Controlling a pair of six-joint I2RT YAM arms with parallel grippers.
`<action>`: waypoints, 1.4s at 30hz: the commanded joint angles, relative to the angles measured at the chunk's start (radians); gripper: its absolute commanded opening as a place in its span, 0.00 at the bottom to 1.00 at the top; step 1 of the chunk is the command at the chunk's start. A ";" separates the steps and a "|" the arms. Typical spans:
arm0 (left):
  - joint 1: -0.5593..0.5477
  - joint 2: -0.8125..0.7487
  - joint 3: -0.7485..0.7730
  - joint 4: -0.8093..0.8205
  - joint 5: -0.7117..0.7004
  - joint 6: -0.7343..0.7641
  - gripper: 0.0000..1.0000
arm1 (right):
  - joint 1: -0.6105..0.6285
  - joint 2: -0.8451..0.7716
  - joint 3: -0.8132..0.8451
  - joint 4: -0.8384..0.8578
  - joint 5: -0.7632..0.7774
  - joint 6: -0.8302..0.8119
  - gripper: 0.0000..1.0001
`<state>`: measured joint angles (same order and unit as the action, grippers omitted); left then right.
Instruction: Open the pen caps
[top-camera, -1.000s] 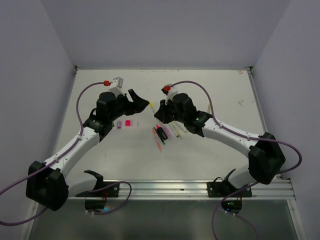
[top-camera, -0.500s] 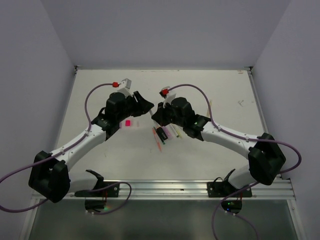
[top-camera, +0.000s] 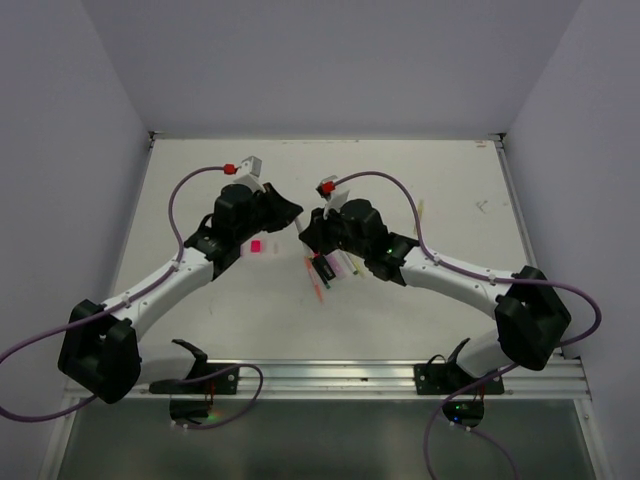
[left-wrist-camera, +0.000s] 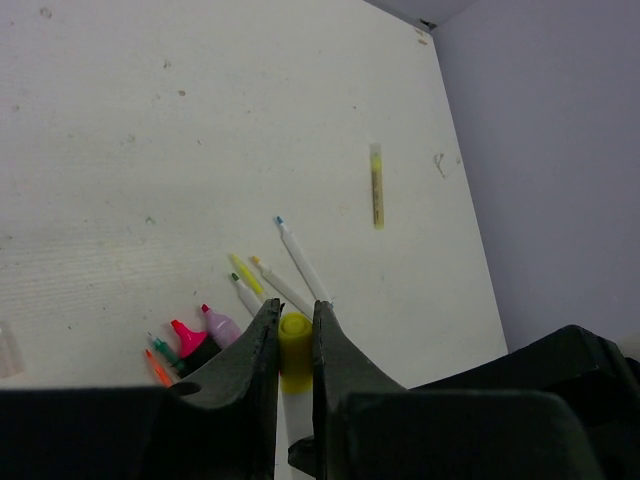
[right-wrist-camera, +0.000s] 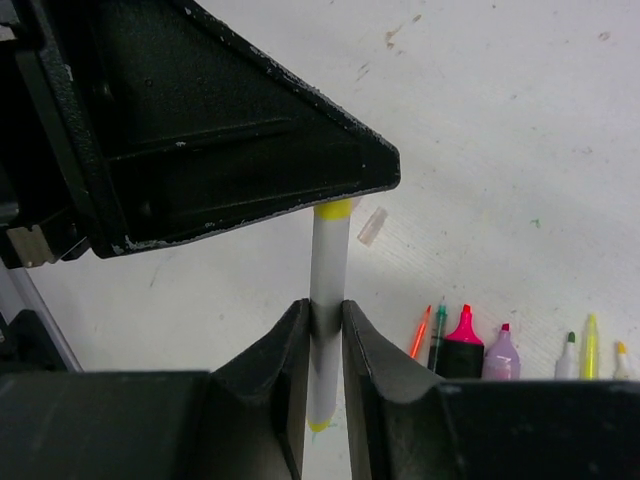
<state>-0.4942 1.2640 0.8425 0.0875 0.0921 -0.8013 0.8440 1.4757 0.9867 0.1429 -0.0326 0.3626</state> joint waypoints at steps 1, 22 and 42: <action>-0.004 -0.014 0.014 0.034 -0.005 0.016 0.00 | 0.006 -0.032 -0.016 0.106 0.010 -0.001 0.22; -0.003 -0.129 -0.042 0.178 -0.136 0.045 0.00 | 0.009 -0.028 -0.089 0.132 -0.108 -0.020 0.00; 0.109 -0.178 0.144 0.413 -0.456 -0.001 0.00 | 0.113 -0.086 -0.315 0.129 -0.127 -0.050 0.00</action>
<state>-0.4103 1.1015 0.9550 0.4179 -0.2810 -0.7830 0.9607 1.4033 0.6540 0.2581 -0.1505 0.3099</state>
